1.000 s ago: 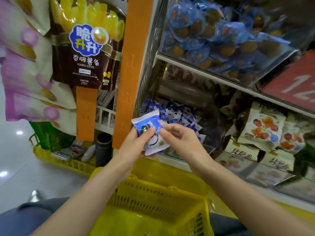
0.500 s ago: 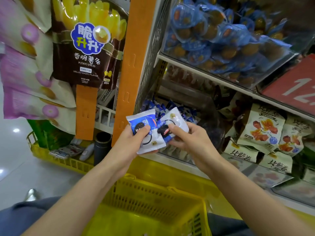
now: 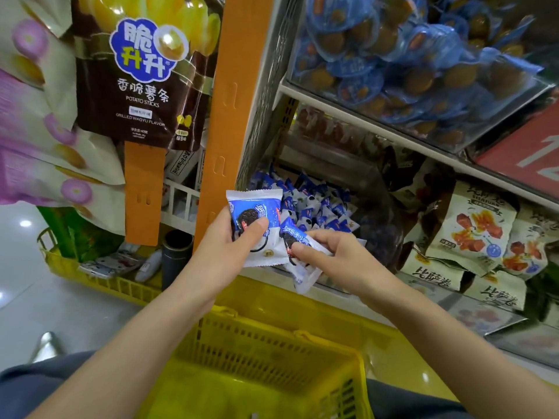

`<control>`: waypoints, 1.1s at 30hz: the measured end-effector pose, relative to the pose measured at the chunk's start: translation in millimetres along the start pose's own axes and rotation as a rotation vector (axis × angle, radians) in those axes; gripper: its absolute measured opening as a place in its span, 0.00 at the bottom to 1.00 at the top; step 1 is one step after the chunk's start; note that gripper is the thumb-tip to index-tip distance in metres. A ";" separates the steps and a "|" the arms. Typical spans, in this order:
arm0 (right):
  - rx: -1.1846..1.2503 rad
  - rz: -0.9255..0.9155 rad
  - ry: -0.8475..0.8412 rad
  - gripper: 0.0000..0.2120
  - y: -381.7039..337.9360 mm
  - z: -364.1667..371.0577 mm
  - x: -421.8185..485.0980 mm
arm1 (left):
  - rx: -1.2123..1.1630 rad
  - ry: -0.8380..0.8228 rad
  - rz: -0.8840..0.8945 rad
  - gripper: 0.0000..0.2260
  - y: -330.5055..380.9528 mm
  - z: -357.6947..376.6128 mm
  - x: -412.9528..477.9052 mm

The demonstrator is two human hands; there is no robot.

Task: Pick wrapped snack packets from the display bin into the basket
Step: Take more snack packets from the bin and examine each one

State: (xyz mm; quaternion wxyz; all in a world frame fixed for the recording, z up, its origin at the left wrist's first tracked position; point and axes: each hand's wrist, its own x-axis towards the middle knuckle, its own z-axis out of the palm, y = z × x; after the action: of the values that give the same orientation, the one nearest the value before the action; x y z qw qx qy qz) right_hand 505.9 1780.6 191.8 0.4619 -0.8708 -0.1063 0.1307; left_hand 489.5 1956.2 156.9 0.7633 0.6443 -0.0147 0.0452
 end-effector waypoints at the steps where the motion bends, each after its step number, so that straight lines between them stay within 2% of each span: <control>1: -0.020 0.007 0.002 0.07 -2.4 -3.7 1.7 | -0.009 0.001 0.003 0.13 0.1 -0.9 0.7; 4: -0.084 0.005 0.132 0.09 -7.9 -22.4 20.0 | -0.049 0.020 -0.020 0.15 0.8 -7.1 5.4; 8: -0.063 0.040 0.500 0.10 -4.8 -46.7 80.5 | -0.061 0.058 -0.028 0.16 5.1 -15.4 15.9; 11: -0.062 0.098 0.607 0.11 6.6 -58.7 136.4 | -0.088 0.066 -0.027 0.13 6.4 -19.2 24.4; 13: -0.110 0.146 0.601 0.16 12.9 -61.5 171.1 | -0.087 0.069 -0.030 0.11 6.0 -21.0 29.5; 18: -0.138 0.060 0.654 0.17 17.3 -55.9 229.4 | -0.060 0.088 -0.036 0.13 4.1 -26.1 39.9; 21: -0.165 0.065 0.568 0.14 26.9 -48.4 242.5 | -0.037 0.092 -0.047 0.13 3.4 -27.2 43.3; 25: -0.393 0.142 0.411 0.08 36.1 -47.9 248.6 | -0.043 0.088 -0.057 0.13 2.8 -26.5 45.1; 28: -0.444 0.165 0.386 0.13 38.0 -49.9 253.7 | -0.049 0.088 -0.063 0.13 4.3 -26.0 45.7; 31: -0.433 0.110 0.342 0.14 38.8 -47.0 257.6 | -0.050 0.093 -0.072 0.14 4.4 -25.9 46.7; 33: -0.480 0.010 0.374 0.15 37.0 -44.6 261.8 | -0.041 0.109 -0.076 0.14 3.4 -26.0 48.3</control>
State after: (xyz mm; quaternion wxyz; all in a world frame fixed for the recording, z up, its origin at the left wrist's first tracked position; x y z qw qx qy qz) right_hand 769.7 1805.6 151.1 0.2537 -0.9646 -0.0432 -0.0585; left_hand 536.3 1984.8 159.8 0.7773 0.6251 0.0504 0.0511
